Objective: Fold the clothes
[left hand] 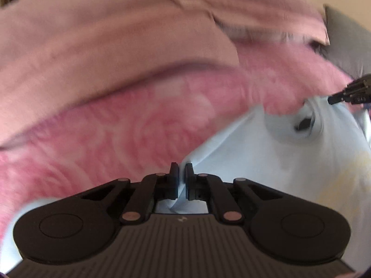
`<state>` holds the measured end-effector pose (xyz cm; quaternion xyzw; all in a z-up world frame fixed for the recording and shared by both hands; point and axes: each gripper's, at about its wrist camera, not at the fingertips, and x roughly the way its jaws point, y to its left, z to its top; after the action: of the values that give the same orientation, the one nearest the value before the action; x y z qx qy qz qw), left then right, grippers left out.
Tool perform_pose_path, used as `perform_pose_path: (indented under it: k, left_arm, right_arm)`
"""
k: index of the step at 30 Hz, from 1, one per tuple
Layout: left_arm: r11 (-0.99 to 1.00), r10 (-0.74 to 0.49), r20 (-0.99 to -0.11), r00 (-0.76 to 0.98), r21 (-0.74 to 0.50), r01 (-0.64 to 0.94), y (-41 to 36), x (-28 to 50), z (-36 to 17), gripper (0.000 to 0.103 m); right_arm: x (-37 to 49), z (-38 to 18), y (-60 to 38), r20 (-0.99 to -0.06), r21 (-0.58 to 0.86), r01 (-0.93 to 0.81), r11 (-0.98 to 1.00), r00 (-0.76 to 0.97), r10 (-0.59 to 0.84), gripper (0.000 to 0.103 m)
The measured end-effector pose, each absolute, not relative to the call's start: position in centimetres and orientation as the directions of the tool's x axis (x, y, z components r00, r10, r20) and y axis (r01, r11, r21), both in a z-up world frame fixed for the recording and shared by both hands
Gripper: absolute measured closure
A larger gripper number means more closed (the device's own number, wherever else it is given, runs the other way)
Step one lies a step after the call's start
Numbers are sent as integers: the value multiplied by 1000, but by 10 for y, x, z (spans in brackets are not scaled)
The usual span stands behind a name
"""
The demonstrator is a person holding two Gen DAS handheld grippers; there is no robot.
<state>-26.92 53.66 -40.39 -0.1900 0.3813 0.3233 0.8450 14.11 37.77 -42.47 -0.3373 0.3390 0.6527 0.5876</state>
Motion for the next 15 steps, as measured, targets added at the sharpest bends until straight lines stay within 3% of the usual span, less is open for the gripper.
perform_pose_path:
  k: [5,8,12,13,14,15]
  left_arm:
    - [643,543,-697,469,-15,-766,546,-288,-377,99]
    - [588,544,-738,399,-3,-809,556,-286,-389,94]
    - [525,538,-796,276,61,-849,553,-277,-405,90]
    - [501,544,-789,286,32,-865,549,-281,-401,90]
    - [477,551,-779,299,0,-879,545,-286,-396,88]
    - [456,551,-776,308,-29,-889,540,-290,-391,88]
  right_arm:
    - [126,-395,394,-732,-21,-997,-79,-38,680,102]
    - [115,-395,410,-674,-54,-998,-32,13,738,102]
    - [110,-416,425,-753,-39,-998,52,63,655,94]
    - [110,-419,424,-764,-35,-996,81,79,640,83]
    - [114,-414,415,-759,-21,-992,124,97,644,60]
    - [118,-407,402,-749,-18,-983,181,133,649,49]
